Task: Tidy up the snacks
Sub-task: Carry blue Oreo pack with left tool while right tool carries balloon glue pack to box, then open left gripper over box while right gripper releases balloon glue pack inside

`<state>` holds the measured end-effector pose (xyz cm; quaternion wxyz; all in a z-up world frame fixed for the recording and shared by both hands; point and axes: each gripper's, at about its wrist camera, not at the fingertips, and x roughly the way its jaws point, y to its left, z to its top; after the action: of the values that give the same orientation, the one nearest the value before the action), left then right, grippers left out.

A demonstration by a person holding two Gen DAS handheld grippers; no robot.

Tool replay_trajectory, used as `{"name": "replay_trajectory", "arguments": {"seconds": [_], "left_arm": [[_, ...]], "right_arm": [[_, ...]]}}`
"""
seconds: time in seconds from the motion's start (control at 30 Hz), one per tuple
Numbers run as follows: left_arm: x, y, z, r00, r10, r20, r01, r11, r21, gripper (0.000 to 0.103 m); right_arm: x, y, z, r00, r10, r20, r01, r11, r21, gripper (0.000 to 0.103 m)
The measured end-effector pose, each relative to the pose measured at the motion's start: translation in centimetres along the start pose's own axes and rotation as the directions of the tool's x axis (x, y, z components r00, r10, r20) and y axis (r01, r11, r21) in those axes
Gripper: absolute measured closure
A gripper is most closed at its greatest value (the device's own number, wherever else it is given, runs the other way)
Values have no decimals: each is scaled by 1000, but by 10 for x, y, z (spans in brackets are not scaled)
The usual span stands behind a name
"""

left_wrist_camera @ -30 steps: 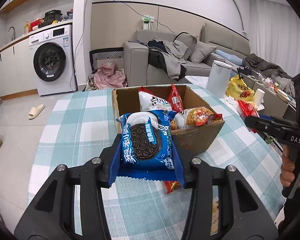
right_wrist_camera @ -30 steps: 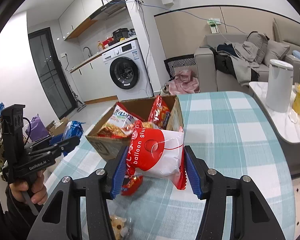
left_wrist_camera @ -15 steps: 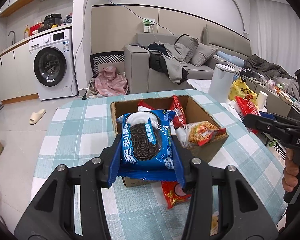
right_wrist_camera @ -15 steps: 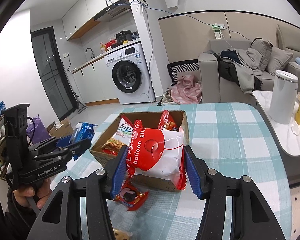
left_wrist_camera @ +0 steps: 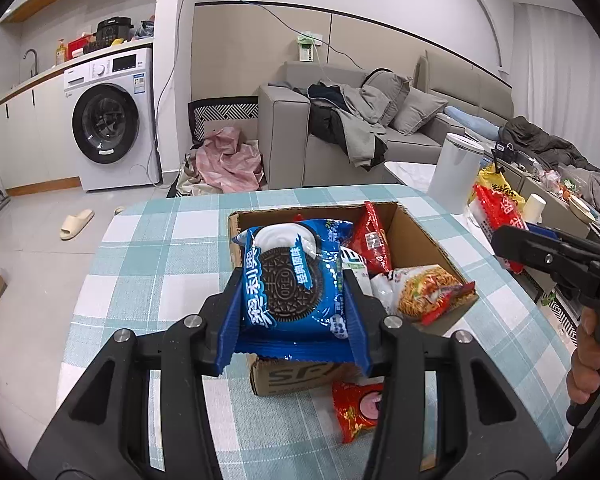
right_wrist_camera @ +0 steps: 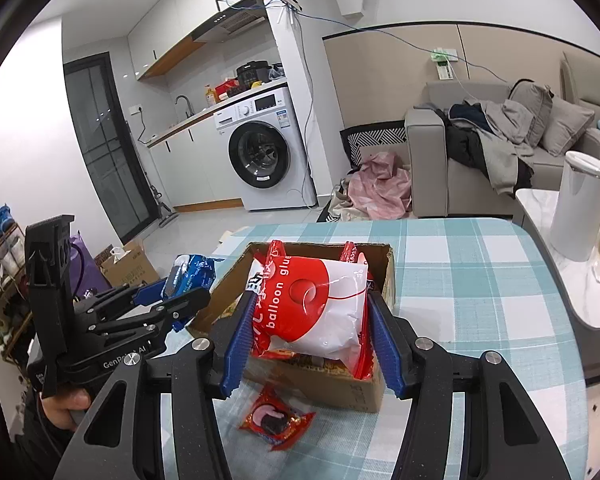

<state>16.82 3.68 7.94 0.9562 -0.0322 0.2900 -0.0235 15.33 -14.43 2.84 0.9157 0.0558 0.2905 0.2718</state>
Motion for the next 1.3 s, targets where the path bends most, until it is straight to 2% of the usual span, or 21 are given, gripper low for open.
{"name": "replay_trajectory", "arguments": {"seconds": [0.63,1.07,1.3], "left_arm": [[36,0,10,1000,11,-24,-10,1000,20,60],[63,-5,6,999,5,-50,-4,1000,22,60],[69,-10,1,998,0,-61,2,1000,28,60]], "right_arm": [[47,-5,13,999,1,-38,1,1000,28,47],[82,-13,7,995,0,-104,7,998,61,47],[90,-17,9,994,13,-112,-2,996,94,47]]}}
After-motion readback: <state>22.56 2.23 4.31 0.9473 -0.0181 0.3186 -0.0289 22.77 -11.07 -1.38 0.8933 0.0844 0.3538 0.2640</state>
